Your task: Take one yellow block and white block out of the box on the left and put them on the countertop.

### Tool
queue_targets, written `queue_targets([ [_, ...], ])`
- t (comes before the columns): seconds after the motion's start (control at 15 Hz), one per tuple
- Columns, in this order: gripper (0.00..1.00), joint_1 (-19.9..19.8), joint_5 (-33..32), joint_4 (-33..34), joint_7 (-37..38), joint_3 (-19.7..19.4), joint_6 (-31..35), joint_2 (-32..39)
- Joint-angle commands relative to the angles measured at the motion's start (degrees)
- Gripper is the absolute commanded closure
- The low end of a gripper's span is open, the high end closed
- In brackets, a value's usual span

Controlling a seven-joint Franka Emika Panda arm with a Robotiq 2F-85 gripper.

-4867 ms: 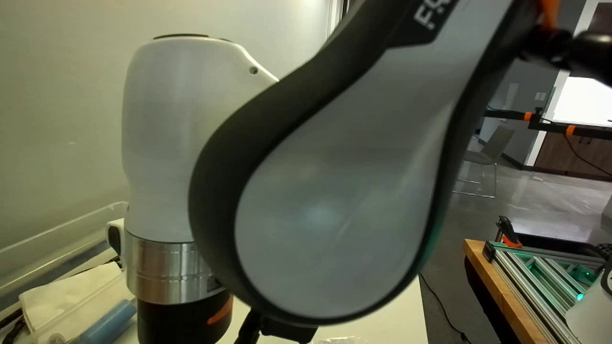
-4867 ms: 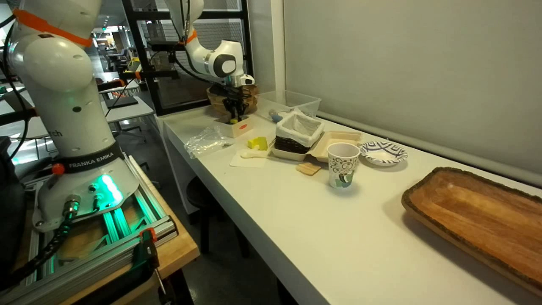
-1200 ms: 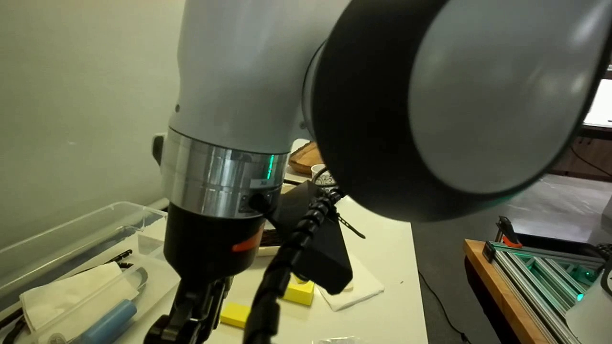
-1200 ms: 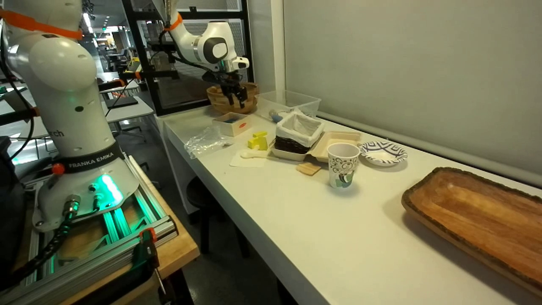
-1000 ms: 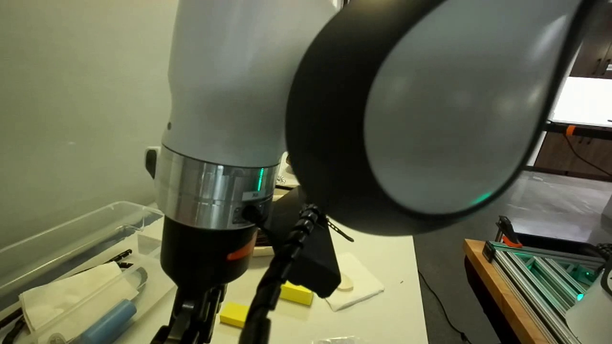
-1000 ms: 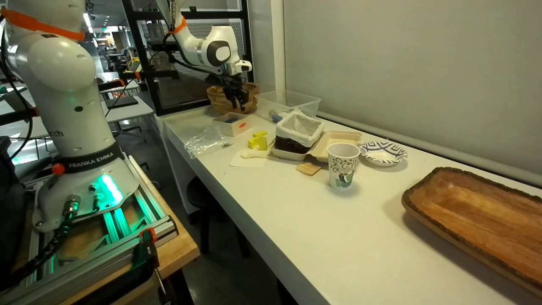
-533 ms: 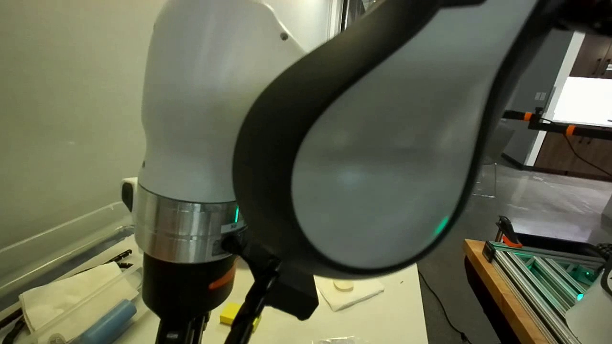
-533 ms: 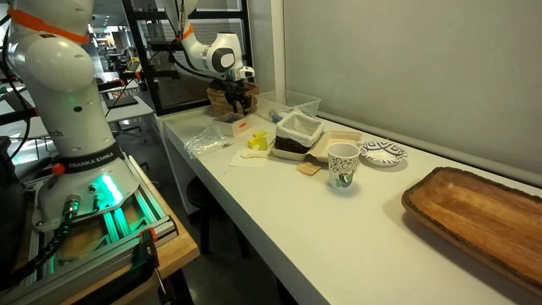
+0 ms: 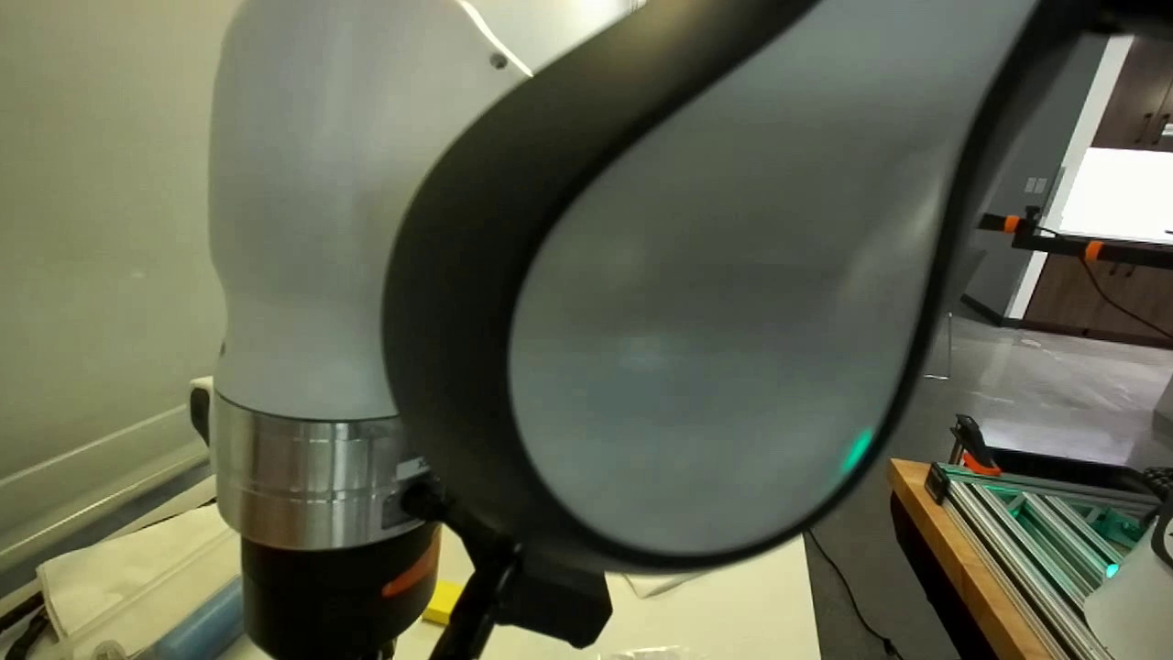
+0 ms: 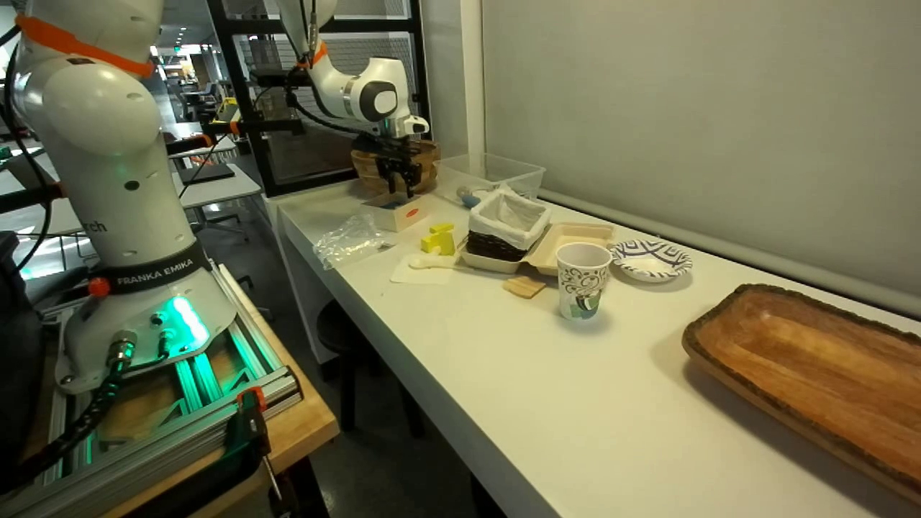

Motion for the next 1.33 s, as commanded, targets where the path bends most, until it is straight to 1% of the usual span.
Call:
queue_targets([
  [0.0, 0.33, -0.4, 0.7, 1.7, -0.3, 0.2, -0.1, 1.8],
  [0.07, 0.29, -0.5, 0.9, 1.9, -0.4, 0.3, 0.4, 2.3],
  [0.13, 0.32, -0.4, 0.6, 2.2, -0.2, 0.0, 1.2, 2.8],
  [0.2, 0.37, -0.7, 1.1, 2.6, -0.6, 0.5, 1.4, 3.3],
  [0.27, 0.34, -0.5, 0.8, 2.9, -0.5, 0.2, 1.6, 3.8],
  [0.4, 0.35, -0.5, 0.7, 3.6, -0.4, 0.2, 2.1, 4.8],
  [0.6, 0.42, -0.3, 0.6, 4.4, -0.2, 0.1, 3.2, 6.1],
  [0.67, 0.45, -0.5, 0.8, 4.6, -0.4, 0.4, 4.0, 6.5],
  [0.87, 0.41, -0.2, 0.5, 5.2, 0.0, 0.2, 5.5, 7.7],
  [0.93, 0.37, -0.7, 1.1, 5.4, -0.4, 0.9, 5.6, 8.2],
  [1.0, 0.38, -0.3, 0.6, 5.6, -0.1, 0.5, 5.8, 8.5],
  [1.07, 0.35, -0.5, 1.0, 5.7, -0.3, 0.9, 5.7, 8.7],
  [1.13, 0.37, -0.6, 1.0, 5.8, -0.4, 1.1, 5.6, 8.8],
  [1.2, 0.35, -0.5, 0.9, 5.9, -0.4, 1.0, 5.6, 9.0],
  [1.27, 0.35, -0.6, 0.9, 6.0, -0.5, 1.2, 5.5, 9.2],
])
